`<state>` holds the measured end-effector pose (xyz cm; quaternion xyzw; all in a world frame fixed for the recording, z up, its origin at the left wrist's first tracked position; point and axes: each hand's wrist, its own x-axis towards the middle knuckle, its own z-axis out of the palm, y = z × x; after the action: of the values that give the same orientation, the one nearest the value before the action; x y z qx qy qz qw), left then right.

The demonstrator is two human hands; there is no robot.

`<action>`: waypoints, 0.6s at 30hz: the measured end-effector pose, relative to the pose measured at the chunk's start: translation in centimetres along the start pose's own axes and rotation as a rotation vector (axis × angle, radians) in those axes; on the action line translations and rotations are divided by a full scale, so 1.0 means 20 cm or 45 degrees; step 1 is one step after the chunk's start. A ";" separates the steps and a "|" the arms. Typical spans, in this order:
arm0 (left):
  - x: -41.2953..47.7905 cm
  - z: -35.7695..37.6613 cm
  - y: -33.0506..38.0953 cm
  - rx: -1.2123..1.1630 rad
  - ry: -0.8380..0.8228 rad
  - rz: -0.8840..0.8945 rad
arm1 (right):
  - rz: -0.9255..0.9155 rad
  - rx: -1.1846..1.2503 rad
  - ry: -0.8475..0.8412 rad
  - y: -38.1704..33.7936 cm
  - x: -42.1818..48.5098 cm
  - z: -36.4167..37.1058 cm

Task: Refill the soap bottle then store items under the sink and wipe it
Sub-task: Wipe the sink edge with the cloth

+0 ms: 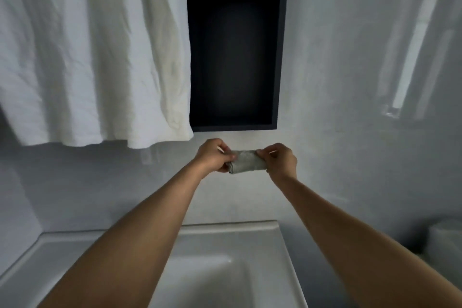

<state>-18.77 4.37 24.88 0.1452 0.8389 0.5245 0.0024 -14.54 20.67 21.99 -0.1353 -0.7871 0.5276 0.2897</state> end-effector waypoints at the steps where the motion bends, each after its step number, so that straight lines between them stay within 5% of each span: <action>1: 0.00 -0.02 0.05 -0.010 0.021 0.040 | -0.040 0.052 0.023 -0.05 0.00 -0.02; 7: 0.05 -0.08 0.29 0.112 0.284 0.202 | -0.177 0.189 0.171 -0.32 0.05 -0.09; 18: 0.25 -0.17 0.40 0.285 0.464 0.119 | -0.256 -0.291 -0.014 -0.52 0.21 0.00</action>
<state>-22.17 5.98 34.22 0.0860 0.8709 0.4451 -0.1898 -16.87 18.58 32.65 -0.0849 -0.8531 0.4035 0.3196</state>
